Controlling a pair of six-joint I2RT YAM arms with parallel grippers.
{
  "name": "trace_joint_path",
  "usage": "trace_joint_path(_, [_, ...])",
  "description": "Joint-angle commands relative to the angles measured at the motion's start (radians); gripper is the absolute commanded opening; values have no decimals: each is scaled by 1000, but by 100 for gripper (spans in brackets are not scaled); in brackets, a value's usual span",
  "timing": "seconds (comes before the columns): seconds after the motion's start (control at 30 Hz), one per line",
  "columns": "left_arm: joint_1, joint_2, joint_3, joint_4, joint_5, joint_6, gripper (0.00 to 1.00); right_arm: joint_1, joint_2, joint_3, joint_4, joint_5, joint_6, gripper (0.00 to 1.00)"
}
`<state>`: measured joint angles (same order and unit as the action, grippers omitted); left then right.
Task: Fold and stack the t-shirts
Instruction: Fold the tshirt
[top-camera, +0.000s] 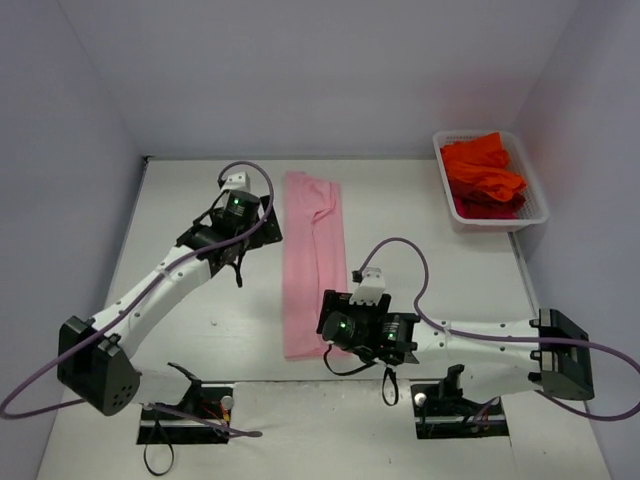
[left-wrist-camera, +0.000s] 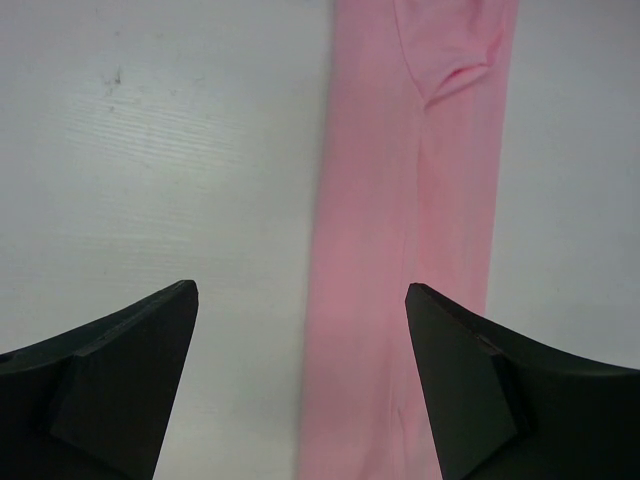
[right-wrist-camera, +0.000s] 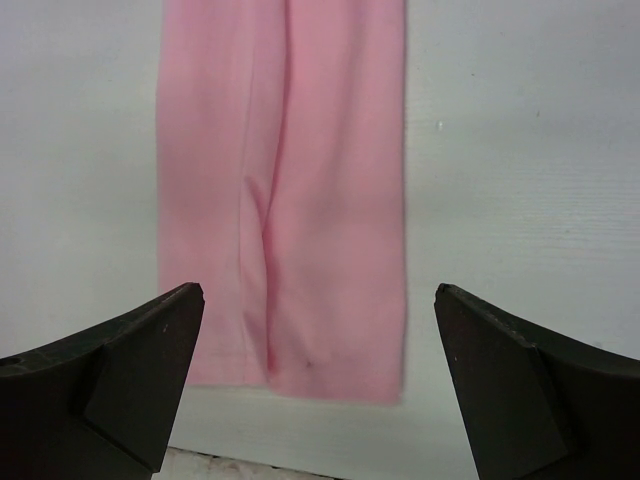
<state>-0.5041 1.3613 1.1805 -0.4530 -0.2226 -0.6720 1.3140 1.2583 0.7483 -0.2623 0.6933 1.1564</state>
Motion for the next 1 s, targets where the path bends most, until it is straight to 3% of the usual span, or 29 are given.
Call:
trace_joint_path(0.0, [-68, -86, -33, -16, -43, -99, 81, -21, -66, -12, -20, 26, -15, 97])
trace_joint_path(0.23, [-244, -126, -136, -82, -138, -199, 82, -73, -94, -32, -23, -3, -43, 98])
trace_joint_path(0.7, [-327, -255, -318, -96, -139, -359, 81, -101, -112, -30, -26, -40, -66, 98])
trace_joint_path(0.97, [-382, -298, -354, -151, -173, -431, 81, -52, -145, -66, -51, -58, 15, 97])
